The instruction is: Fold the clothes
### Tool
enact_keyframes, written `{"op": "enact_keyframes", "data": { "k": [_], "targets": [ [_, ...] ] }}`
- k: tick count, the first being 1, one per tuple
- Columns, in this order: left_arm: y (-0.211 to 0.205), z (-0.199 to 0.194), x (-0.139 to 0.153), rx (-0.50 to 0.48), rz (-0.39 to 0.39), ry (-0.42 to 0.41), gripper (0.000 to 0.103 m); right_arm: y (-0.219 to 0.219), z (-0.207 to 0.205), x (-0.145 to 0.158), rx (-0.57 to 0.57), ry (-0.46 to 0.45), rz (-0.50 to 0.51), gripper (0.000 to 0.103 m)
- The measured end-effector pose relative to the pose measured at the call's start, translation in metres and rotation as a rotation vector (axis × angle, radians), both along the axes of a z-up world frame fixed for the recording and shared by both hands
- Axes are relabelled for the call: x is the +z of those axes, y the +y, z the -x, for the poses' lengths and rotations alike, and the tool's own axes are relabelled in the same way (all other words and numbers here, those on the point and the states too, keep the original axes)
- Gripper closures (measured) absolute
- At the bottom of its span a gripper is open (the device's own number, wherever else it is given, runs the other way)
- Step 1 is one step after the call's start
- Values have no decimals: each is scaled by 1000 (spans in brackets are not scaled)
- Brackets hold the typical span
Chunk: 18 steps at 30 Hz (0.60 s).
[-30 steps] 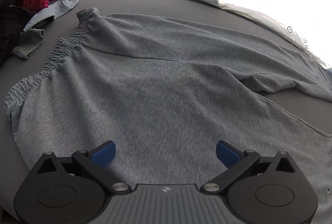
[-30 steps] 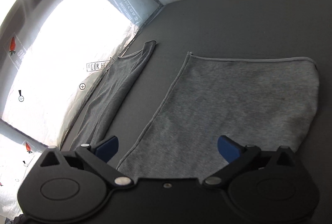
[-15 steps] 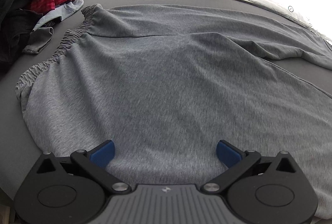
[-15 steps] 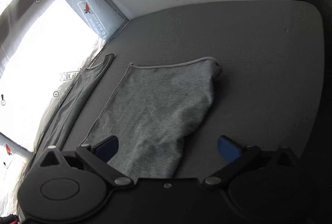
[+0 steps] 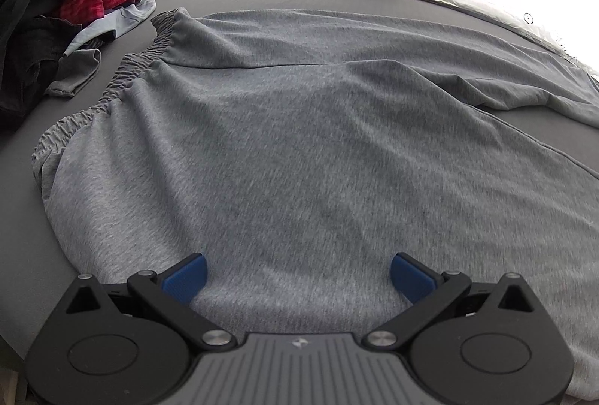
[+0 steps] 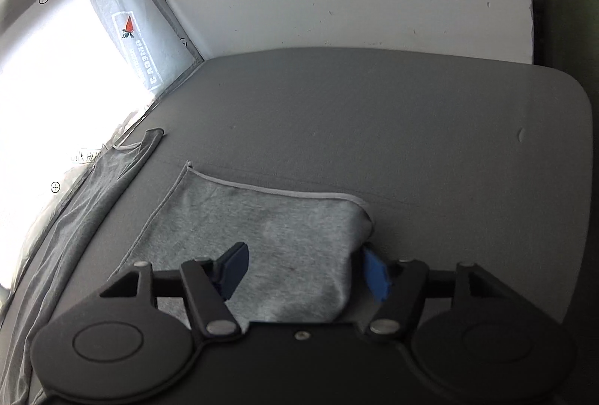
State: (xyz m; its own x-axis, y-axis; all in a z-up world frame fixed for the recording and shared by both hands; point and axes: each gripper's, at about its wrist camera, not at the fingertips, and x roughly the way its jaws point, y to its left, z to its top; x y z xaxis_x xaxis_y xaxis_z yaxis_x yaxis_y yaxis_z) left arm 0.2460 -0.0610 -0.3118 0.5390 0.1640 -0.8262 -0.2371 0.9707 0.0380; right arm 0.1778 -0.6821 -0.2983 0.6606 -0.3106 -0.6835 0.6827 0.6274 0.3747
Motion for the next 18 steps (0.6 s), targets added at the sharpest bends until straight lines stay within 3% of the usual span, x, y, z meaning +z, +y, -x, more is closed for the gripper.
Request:
{"op": "enact_keyframes", "data": {
  "k": [4,6,8,13,16,18],
  "targets": [
    [0,-1,0,6,1,5,0,6,-9,0,-7,68,64,48],
    [0,-2,1,6,3,11,0,10,-9,-1,-25,94,100,57],
    [1,-4,2,6,7,23,0,13,-9,-2,-41,117,128,73],
    [5,-6,4,-22,25,57,0,1,4,-3,-83,95,86,96],
    [10,-3,6,-42,43,68,2,-5,11,-5,-115,52,29,99],
    [20,2,11,-40,70,58,9,-3,6,-4,-111,71,37,100]
  ]
}}
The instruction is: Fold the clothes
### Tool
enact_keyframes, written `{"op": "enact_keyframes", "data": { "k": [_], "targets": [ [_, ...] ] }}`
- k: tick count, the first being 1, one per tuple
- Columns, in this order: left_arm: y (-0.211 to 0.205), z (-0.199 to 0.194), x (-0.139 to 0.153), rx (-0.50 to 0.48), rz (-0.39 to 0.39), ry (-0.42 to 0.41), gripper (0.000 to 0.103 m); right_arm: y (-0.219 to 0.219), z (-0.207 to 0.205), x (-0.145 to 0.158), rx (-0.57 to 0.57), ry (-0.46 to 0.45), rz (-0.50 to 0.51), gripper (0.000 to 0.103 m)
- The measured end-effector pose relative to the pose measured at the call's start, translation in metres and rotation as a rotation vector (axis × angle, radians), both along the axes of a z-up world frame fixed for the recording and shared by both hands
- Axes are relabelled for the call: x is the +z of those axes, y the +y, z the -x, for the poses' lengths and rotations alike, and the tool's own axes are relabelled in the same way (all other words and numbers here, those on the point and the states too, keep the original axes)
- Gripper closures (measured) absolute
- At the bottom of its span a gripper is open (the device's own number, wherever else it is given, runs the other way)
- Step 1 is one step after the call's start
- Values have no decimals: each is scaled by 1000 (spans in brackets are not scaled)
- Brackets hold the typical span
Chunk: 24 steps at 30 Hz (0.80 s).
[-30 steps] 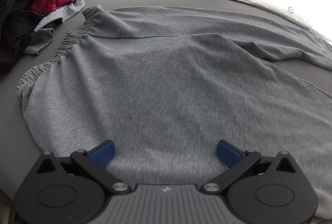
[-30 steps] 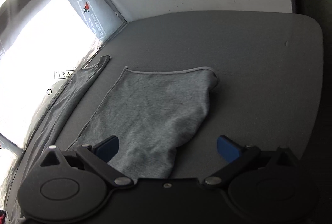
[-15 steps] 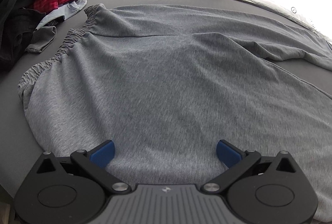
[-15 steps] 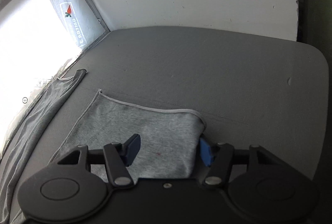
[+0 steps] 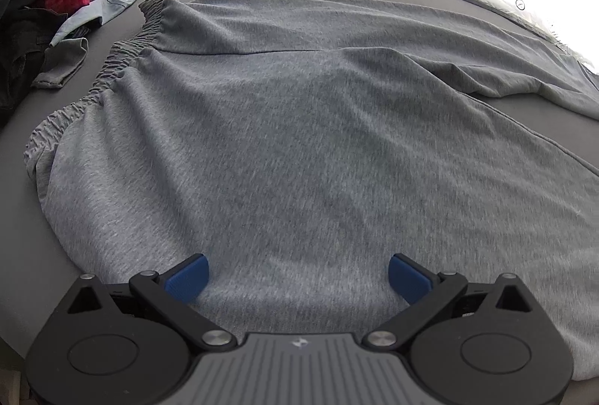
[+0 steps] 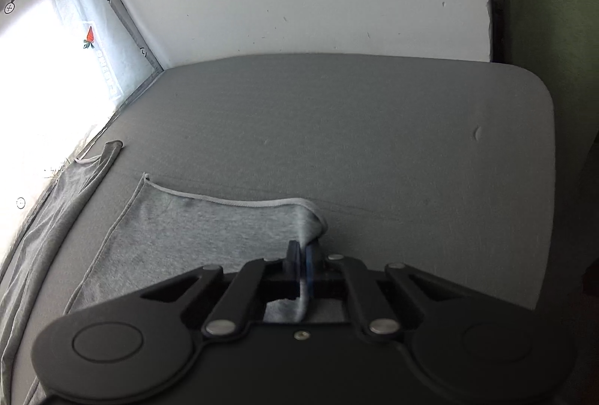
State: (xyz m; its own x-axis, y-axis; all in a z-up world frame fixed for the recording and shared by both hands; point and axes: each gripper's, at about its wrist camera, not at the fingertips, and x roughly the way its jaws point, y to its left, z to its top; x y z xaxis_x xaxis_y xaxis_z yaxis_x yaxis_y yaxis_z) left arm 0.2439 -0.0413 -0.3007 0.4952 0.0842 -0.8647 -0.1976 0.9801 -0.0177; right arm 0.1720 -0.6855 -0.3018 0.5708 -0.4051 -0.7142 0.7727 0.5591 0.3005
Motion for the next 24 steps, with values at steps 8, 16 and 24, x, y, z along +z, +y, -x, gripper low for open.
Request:
{"op": "enact_keyframes", "data": {
  "k": [8,16,24],
  "targets": [
    [72,22,25,186,123,-73,67,7,-11,2,-34,52,19,100],
    [137,55,31,432,136,-95,62,8,-10,0,-58,43,13,100],
    [155,47,24,466,134,-108,36,5,-9,0,-85,25,-22,100]
  ]
}}
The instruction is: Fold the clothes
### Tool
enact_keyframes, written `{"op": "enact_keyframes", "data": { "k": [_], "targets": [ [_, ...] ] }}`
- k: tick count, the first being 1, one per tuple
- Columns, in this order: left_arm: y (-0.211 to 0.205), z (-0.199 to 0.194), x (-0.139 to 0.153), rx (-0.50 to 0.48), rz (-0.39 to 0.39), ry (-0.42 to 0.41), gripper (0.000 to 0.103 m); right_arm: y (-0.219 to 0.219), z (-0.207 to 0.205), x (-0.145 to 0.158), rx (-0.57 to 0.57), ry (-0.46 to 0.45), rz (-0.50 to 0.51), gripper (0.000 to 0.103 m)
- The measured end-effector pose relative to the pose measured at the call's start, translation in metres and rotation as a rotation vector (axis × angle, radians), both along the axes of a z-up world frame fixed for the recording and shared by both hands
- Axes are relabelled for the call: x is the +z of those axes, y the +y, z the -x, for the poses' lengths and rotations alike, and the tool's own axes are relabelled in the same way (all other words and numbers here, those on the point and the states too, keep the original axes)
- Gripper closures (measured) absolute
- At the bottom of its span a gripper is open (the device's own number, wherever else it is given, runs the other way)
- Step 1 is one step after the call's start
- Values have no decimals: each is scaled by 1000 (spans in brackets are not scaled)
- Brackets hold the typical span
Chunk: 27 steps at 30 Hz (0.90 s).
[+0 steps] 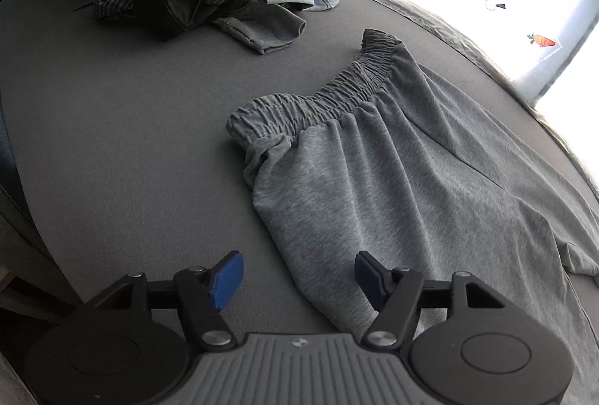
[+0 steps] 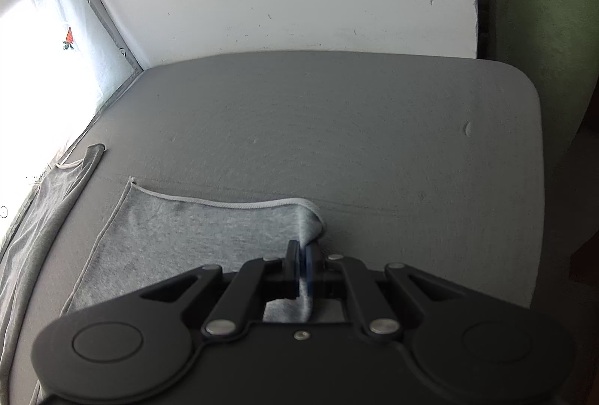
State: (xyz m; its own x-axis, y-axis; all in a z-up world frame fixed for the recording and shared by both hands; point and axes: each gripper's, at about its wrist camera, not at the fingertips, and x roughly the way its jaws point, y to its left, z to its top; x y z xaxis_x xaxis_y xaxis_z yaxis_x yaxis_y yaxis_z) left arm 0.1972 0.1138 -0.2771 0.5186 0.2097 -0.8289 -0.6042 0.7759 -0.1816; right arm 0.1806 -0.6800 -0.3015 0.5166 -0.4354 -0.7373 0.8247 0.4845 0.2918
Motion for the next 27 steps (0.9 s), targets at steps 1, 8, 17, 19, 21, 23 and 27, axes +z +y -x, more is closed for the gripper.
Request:
{"op": "enact_keyframes", "data": {
  "k": [1,8,17,19,21,23,27],
  "targets": [
    [0,-3,-2,-3,-2,4,36,-1,0,0,-7,-5,-8,100],
    [5,-14,-8,56,12,2,44,-3,4,-1,-29,-34,-36,100],
    [23,-17,2,209,125,-129,101,-9,-2,6,-58,-73,-121,102],
    [25,-21,17,204,122,-175,101,-8,-6,17,-45,-92,-97,102],
    [27,-25,37,200,114,-231,102,-11,-6,33,-58,-161,-94,102],
    [27,-32,57,192,104,-285,102,-17,-1,53,-85,-268,-113,102],
    [20,-43,96,177,76,-377,102,-20,4,96,-94,-424,-89,102]
  ]
}}
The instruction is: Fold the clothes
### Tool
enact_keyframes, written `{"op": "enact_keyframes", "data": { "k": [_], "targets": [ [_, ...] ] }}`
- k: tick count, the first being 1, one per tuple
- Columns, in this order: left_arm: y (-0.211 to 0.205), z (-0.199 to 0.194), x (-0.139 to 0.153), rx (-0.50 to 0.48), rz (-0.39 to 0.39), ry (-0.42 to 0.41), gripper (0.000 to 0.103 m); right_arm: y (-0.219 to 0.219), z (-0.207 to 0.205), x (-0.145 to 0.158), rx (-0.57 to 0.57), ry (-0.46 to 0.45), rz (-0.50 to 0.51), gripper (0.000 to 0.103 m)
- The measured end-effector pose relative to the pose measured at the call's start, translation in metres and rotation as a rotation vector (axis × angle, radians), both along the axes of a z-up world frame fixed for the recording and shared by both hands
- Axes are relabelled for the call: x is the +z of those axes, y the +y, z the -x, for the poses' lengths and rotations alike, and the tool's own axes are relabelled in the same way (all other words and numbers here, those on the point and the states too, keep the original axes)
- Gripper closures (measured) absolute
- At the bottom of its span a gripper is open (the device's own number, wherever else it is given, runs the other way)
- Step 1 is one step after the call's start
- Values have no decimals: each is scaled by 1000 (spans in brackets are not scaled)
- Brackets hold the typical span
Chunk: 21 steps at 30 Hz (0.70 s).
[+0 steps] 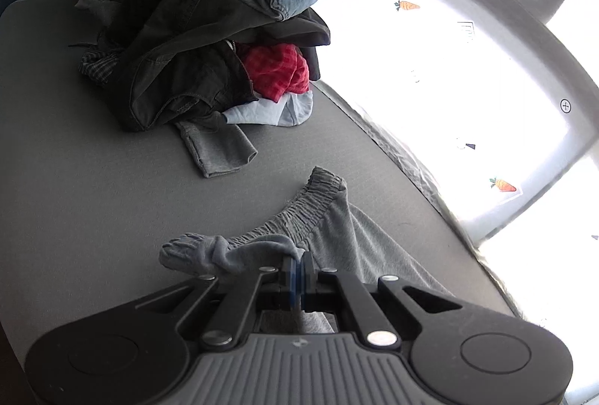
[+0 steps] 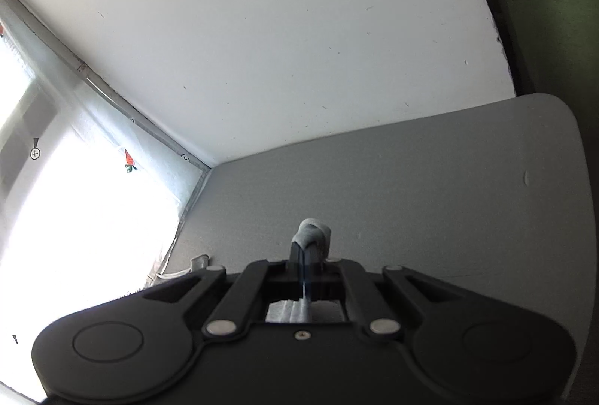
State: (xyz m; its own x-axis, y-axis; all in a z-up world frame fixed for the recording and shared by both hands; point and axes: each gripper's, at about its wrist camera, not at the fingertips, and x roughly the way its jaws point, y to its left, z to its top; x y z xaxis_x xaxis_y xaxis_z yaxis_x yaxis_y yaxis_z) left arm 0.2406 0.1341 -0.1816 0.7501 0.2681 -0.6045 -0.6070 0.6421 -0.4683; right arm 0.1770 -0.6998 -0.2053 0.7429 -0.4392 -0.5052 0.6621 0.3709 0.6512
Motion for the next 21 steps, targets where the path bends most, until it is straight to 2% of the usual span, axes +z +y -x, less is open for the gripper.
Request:
{"op": "enact_keyframes", "data": {
  "k": [2,4,9,12,15,21],
  "targets": [
    [-2,0,11,15,-19,-15,102,1,2,15,-5,-31,31,102],
    [-2,3,16,32,-15,-22,102,2,2,23,0,-20,74,102],
    [7,19,17,81,37,-21,102,-4,6,26,-12,-27,43,102],
    [7,18,20,93,38,-12,102,-4,-2,37,-7,2,96,102],
    [9,6,22,101,34,-10,102,-7,-23,40,6,4,93,102],
    [19,-38,21,130,35,-11,102,-4,-102,39,73,58,123,102]
  ]
}}
